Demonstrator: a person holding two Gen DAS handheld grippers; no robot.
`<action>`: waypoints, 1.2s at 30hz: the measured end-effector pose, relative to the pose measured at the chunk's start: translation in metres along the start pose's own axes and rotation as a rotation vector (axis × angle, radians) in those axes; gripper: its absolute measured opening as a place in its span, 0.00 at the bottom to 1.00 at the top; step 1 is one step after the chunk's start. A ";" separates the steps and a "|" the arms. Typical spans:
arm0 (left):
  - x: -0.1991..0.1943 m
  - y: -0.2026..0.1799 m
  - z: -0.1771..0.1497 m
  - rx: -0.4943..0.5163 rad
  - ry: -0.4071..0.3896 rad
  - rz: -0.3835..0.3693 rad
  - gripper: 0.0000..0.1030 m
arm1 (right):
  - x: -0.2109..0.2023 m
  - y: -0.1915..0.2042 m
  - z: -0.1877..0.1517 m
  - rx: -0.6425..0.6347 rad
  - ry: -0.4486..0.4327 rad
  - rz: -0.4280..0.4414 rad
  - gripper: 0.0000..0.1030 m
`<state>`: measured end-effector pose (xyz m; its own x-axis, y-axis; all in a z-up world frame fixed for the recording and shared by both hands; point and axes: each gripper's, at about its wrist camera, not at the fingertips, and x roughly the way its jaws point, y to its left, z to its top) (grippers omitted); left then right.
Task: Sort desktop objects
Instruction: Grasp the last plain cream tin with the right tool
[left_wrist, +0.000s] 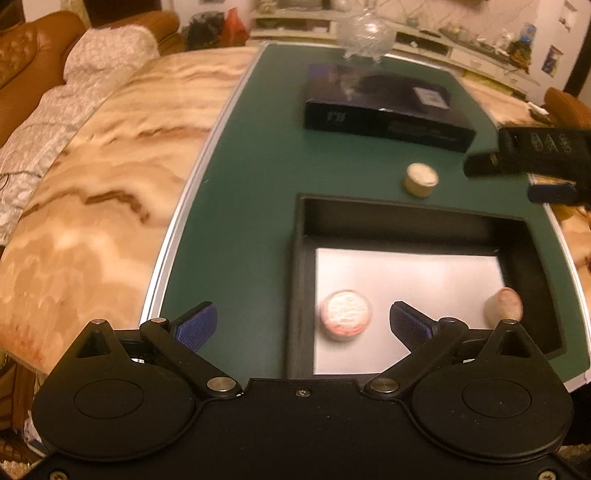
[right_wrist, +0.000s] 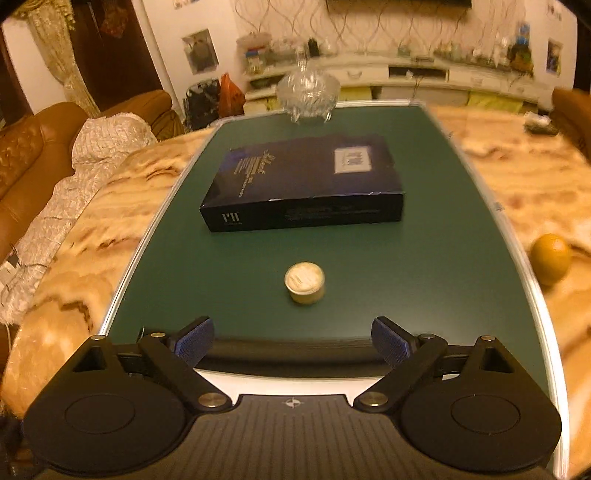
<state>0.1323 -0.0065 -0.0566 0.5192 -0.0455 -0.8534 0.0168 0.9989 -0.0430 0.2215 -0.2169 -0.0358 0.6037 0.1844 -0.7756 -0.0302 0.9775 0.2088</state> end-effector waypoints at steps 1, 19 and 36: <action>0.003 0.003 0.000 -0.005 0.005 0.006 0.99 | 0.010 0.001 0.006 0.000 0.008 0.009 0.92; 0.023 0.025 0.002 -0.043 0.032 0.027 0.99 | 0.122 0.015 0.033 -0.076 0.147 -0.084 0.71; 0.029 0.024 -0.002 -0.036 0.054 0.022 0.99 | 0.137 0.011 0.037 -0.079 0.168 -0.119 0.43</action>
<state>0.1459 0.0166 -0.0831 0.4727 -0.0253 -0.8809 -0.0249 0.9988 -0.0420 0.3332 -0.1846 -0.1180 0.4658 0.0752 -0.8817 -0.0329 0.9972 0.0677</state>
